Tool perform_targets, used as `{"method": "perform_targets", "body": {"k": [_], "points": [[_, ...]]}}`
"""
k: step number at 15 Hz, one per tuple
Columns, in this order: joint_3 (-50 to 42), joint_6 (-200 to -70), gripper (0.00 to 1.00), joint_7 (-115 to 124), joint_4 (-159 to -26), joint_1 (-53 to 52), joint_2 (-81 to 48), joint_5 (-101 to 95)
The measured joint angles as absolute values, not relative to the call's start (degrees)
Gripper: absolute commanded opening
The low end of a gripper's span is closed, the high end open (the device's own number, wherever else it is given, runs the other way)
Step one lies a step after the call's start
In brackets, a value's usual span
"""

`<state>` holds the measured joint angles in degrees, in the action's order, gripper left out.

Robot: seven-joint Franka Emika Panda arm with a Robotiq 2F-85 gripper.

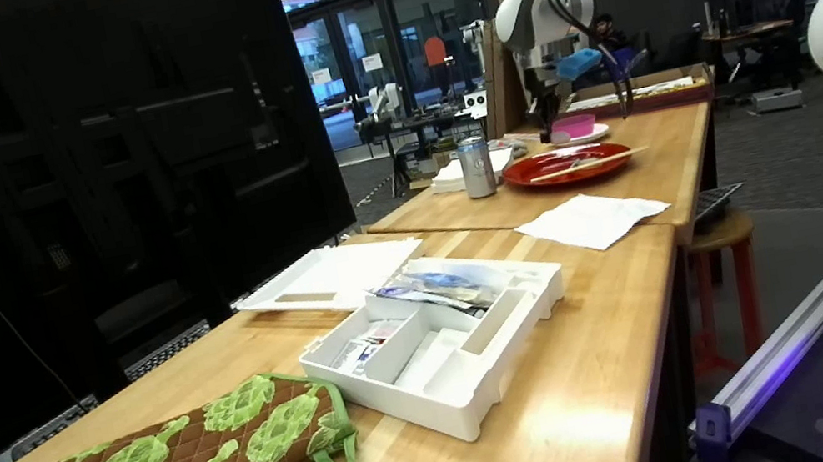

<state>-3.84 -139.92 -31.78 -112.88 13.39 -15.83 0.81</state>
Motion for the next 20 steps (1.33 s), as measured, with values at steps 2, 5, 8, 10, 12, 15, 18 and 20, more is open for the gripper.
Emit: {"method": "perform_targets", "body": {"k": [2, 5, 8, 10, 12, 15, 18, 20], "points": [[-4.2, -141.6, 0.01, -31.5, -113.7, 14.5, -13.6, 3.3], [-5.3, -143.8, 0.01, -29.8, -114.4, 15.9, -10.5, 7.1], [-6.8, -144.7, 0.01, -27.3, -114.0, 16.6, -8.8, 10.7], [-7.7, -145.3, 0.01, -25.1, -113.1, 16.7, -8.6, 13.0], [-8.0, -146.2, 0.01, -21.5, -112.4, 16.6, -9.0, 13.5], [-8.8, -150.1, 0.01, -10.3, -111.4, 15.5, -11.0, 10.1], [-11.1, -154.7, 0.01, 3.4, -110.0, 13.2, -14.3, 2.8], [-13.9, -156.4, 0.01, 12.4, -108.7, 11.0, -16.3, -2.8]]}}
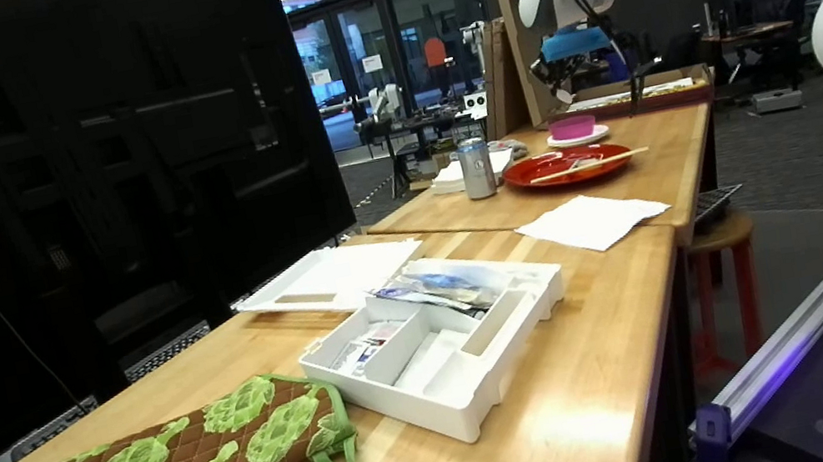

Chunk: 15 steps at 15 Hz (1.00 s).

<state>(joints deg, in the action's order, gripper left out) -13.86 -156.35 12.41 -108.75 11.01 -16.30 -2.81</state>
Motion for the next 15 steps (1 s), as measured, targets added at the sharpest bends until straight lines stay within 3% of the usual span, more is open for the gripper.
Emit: {"method": "perform_targets", "body": {"k": [7, 15], "points": [[-23.6, -156.5, 0.01, 36.7, -104.4, 3.8, -21.4, -18.0], [-24.3, -150.2, 0.01, 42.6, -99.5, 1.6, -26.6, -18.9]]}}
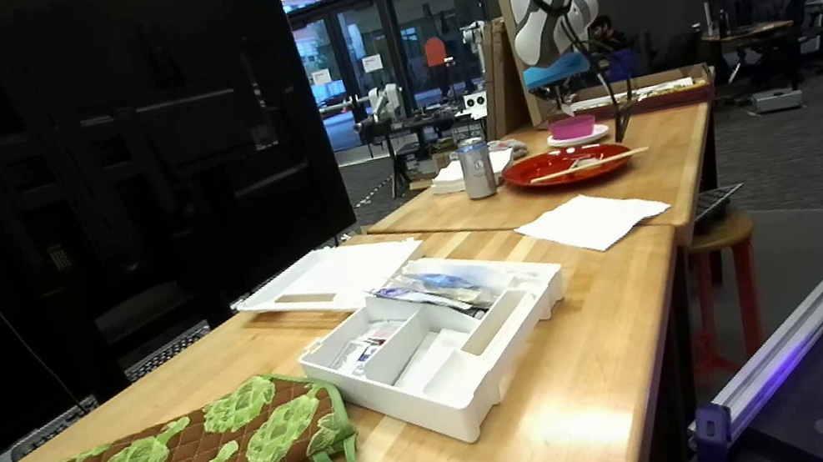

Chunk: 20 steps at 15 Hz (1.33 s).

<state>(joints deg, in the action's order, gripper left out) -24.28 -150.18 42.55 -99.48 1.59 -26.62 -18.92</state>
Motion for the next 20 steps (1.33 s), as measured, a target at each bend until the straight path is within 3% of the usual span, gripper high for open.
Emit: {"method": "perform_targets", "body": {"k": [20], "points": [[-24.2, -145.6, 0.01, 44.7, -91.5, 3.8, -32.6, -17.1]]}}
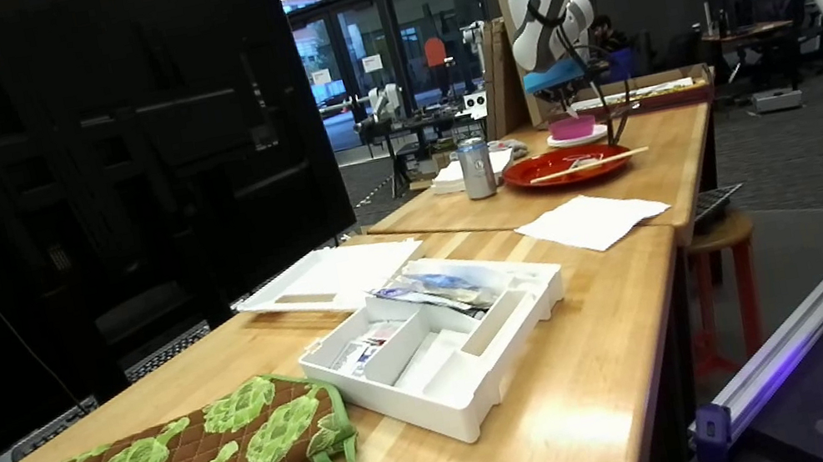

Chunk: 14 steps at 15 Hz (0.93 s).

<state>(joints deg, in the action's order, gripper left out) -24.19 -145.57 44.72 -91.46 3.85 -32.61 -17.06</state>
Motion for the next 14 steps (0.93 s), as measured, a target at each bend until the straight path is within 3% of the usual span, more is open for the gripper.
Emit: {"method": "perform_targets", "body": {"k": [7, 8, 10, 14], "points": [[-23.3, -145.5, 0.01, 44.5, -86.8, 5.8, -37.5, -13.8], [-23.3, -145.5, 0.30, 44.5, -86.2, 6.0, -38.3, -13.4], [-23.3, -145.5, 0.36, 44.5, -85.1, 6.2, -39.7, -12.9], [-23.3, -145.0, 0.61, 44.4, -83.1, 6.6, -41.6, -12.0]]}}
